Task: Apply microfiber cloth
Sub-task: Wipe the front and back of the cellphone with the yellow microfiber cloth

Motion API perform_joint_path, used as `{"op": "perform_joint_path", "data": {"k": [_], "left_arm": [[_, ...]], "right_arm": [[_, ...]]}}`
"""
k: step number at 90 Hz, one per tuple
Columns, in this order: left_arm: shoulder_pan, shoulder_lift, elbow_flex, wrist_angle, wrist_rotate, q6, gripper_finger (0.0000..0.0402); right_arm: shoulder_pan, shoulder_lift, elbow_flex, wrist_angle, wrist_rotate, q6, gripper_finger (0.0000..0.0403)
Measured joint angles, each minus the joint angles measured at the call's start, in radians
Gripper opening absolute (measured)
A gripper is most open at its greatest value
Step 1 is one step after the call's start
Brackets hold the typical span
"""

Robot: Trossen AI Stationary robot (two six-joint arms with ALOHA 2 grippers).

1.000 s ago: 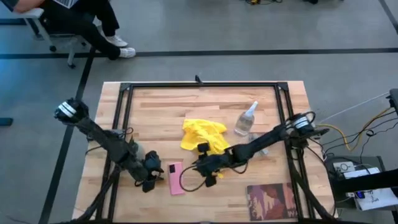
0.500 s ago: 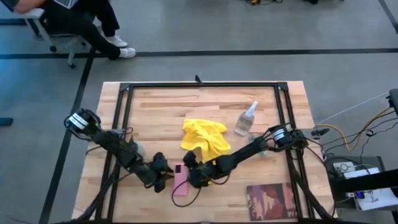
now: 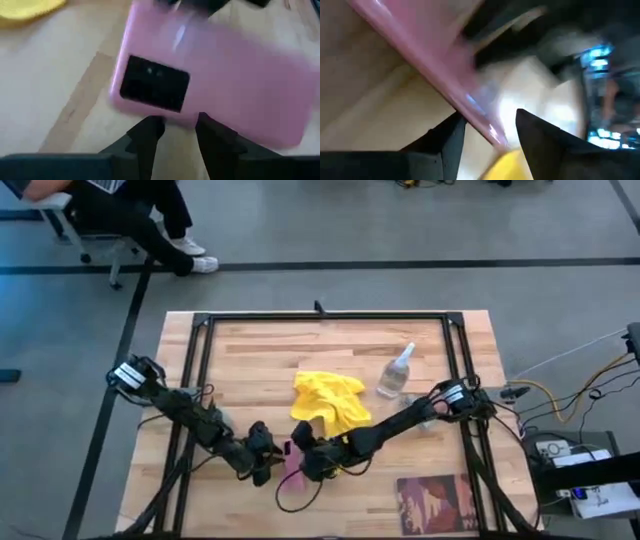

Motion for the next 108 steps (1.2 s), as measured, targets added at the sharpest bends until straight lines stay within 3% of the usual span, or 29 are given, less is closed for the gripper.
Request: {"op": "perform_joint_path", "data": {"k": [26,52,63,81,89,108], "left_arm": [[0.055,0.000,-0.002,0.038,-0.034,0.119,0.0103],[0.069,-0.029,-0.002,0.003,-0.037,0.194,0.0101],[0.072,-0.093,-0.007,-0.050,-0.013,0.241,0.0099],[0.071,-0.270,-0.008,-0.173,-0.005,0.296,0.0098],[0.070,-0.322,-0.011,-0.194,-0.004,0.297,0.0098],[0.051,-0.326,-0.013,-0.168,0.124,0.273,0.0098]], "right_arm": [[-0.001,0.002,-0.005,-0.033,-0.056,0.062,0.0121],[-0.007,-0.056,-0.006,-0.224,0.022,0.205,0.0085],[-0.024,-0.095,-0.006,-0.304,0.008,0.330,0.0065],[-0.071,-0.143,-0.012,-0.438,-0.128,0.492,0.0011],[-0.085,-0.145,-0.024,-0.476,-0.134,0.533,0.0004],[-0.113,-0.146,-0.100,-0.531,-0.063,0.642,0.0001]]}}
